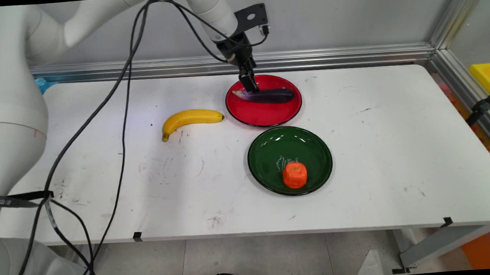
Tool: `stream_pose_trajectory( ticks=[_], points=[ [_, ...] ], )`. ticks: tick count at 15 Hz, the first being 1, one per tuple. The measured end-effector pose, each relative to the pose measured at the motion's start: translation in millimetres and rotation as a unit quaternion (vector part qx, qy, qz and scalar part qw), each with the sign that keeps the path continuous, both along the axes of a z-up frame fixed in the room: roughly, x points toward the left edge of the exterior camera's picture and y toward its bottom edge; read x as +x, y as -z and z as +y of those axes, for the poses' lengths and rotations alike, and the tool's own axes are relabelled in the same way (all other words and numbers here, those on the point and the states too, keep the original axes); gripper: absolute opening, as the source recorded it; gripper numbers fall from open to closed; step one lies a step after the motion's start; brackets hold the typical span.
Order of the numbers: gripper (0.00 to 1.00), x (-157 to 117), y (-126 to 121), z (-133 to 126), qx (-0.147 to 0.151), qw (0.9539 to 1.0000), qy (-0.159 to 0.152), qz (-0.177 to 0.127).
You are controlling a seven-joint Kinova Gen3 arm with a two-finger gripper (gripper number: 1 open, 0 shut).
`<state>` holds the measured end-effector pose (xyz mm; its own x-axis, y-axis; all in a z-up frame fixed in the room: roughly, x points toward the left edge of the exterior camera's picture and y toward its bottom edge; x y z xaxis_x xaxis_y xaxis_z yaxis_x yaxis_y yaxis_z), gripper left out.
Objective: Pick up the eggplant from the red plate
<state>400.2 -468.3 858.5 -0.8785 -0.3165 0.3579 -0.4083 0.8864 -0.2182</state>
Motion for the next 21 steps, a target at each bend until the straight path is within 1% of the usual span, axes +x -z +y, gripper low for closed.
stream_pose_trajectory(
  ticks=[3,7,11,21],
  points=[
    [1.00,-1,16,-18,0.004,0.9999,0.000,0.012],
    [1.00,0,37,-34,0.011,0.9997,-0.004,0.023],
    [1.00,1,53,-42,0.020,0.9993,-0.007,0.030],
    [1.00,2,82,-53,0.034,0.9985,-0.009,0.043]
  ],
)
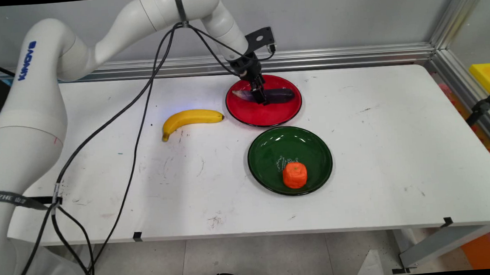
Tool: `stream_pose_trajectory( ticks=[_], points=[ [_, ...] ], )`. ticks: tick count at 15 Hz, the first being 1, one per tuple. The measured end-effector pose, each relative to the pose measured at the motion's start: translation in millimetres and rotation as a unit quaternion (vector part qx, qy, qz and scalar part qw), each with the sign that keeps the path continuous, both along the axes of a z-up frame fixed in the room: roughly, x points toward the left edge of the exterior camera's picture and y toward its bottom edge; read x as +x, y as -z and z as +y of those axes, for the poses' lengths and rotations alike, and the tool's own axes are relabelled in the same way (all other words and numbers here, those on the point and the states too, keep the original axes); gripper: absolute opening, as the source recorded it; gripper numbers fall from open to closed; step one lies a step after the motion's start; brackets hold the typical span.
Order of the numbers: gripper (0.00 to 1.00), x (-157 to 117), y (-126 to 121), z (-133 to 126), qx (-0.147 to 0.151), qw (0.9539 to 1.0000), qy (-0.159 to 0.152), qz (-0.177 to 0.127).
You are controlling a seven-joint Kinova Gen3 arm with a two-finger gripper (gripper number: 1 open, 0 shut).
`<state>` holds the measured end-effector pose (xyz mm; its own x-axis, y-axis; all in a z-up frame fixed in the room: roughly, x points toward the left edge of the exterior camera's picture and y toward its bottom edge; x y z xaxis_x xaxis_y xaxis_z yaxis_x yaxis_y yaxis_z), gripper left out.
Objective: Pick up the eggplant from the red plate, then place the picked object on the green plate
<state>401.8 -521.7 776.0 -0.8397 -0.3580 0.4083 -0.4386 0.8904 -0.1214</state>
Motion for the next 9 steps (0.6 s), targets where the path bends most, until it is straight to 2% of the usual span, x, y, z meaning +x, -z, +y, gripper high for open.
stream_pose_trajectory(
  ticks=[3,4,9],
  points=[
    [1.00,0,6,-3,0.003,1.0000,0.001,0.003],
    [0.00,0,8,-4,0.004,1.0000,0.001,0.004],
    [0.00,-2,15,-7,0.009,0.9999,0.002,0.012]
  ],
)
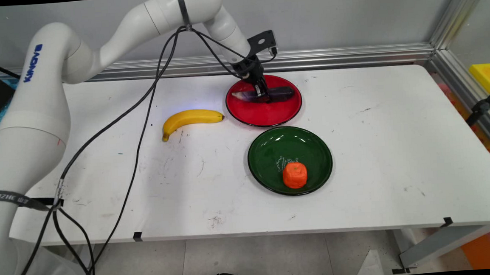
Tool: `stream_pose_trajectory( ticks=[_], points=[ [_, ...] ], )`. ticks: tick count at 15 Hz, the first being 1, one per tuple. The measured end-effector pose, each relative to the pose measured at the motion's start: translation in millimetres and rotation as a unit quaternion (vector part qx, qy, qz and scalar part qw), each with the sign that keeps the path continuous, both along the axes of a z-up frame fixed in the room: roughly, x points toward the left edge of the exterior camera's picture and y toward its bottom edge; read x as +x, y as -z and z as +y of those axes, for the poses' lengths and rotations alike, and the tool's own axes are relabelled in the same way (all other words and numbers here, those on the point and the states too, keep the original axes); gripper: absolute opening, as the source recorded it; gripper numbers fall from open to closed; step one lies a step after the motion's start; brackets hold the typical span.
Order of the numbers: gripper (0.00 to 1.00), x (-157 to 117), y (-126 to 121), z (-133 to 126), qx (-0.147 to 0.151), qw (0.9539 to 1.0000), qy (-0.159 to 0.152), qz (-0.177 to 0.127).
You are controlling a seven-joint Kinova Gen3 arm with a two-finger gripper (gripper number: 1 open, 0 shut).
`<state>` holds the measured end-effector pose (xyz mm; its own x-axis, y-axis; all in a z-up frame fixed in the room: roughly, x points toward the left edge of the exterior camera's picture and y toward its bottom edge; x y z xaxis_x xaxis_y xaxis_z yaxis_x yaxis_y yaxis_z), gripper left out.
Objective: Place the picked object on the green plate
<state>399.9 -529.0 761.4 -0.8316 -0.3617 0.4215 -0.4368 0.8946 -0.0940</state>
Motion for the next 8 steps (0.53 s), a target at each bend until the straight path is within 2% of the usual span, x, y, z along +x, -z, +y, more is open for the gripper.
stream_pose_trajectory(
  ticks=[4,8],
  points=[
    [0.00,-1,-3,-1,0.001,1.0000,0.000,0.002],
    [0.00,-2,-20,5,-0.001,1.0000,0.003,-0.003]
  ],
)
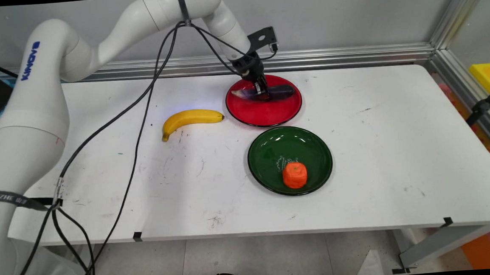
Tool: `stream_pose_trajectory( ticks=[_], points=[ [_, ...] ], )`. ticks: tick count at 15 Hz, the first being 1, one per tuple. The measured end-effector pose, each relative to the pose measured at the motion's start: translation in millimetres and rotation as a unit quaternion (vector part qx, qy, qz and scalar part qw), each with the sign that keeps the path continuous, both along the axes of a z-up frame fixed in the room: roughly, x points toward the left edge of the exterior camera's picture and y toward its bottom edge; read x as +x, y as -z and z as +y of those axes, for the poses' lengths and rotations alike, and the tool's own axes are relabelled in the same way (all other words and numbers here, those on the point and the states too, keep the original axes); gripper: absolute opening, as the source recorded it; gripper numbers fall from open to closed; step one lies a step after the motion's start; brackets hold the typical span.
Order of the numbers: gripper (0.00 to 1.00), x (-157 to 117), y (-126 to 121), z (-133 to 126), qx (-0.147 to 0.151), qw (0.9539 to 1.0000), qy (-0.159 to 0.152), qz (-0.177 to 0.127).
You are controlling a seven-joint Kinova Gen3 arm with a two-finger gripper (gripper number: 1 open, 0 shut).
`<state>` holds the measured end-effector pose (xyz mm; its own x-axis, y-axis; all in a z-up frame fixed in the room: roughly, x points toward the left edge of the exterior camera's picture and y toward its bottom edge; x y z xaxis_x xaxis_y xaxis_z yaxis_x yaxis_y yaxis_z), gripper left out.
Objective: Place the picked object on the green plate
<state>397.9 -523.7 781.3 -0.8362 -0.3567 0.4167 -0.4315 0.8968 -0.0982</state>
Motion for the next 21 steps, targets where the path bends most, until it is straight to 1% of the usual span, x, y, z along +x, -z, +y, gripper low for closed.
stream_pose_trajectory(
  ticks=[5,8,11,16,21],
  points=[
    [0.00,-15,-30,21,-0.001,0.9999,0.010,-0.008],
    [0.00,-31,-45,41,0.003,0.9998,0.018,-0.008],
    [0.00,-50,-54,66,0.010,0.9998,0.017,-0.002],
    [0.00,-80,-49,110,0.013,0.9998,0.012,0.008],
    [0.00,-103,-35,139,0.015,0.9997,0.013,0.014]
  ],
)
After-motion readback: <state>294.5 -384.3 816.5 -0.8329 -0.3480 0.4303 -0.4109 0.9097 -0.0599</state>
